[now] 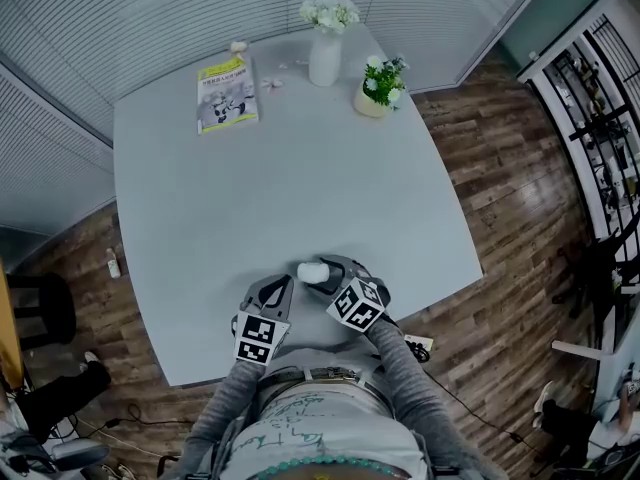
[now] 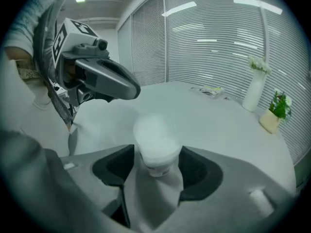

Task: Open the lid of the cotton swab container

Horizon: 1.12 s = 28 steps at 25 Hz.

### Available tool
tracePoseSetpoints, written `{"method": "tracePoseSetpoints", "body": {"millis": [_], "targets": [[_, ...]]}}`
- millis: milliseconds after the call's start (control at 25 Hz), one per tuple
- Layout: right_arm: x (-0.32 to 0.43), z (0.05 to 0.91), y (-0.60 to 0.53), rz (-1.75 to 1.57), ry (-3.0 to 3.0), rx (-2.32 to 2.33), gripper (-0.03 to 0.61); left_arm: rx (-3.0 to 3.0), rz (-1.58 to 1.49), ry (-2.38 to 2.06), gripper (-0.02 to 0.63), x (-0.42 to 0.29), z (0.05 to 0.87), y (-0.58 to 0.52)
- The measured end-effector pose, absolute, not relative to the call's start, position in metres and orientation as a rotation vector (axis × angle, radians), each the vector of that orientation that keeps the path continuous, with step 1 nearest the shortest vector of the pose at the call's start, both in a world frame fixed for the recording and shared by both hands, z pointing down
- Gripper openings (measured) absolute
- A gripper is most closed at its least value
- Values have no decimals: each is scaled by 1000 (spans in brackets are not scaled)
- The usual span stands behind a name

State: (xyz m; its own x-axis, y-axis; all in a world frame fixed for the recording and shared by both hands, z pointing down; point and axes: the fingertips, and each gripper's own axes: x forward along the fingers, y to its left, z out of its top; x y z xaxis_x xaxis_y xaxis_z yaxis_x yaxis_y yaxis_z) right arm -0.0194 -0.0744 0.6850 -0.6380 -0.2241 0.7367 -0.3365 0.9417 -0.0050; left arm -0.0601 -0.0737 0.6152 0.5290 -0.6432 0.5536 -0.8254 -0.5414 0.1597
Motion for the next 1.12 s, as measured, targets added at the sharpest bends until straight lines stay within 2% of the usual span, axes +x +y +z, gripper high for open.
{"method": "tracePoseSetpoints", "body": {"millis": [480, 960, 1040, 1120], "targets": [[-23, 691, -79, 125, -2295, 363, 247, 2456, 615, -1142, -2, -54, 612, -83], [-22, 692, -77, 114, -2303, 350, 247, 2663, 849, -904, 2, -44, 620, -77], [-23, 692, -76, 109, -2307, 339, 245, 2698, 915, -856, 28, -42, 622, -78], [-24, 692, -75, 105, -2311, 331, 245, 2728, 971, -801, 91, -41, 625, -77]]}}
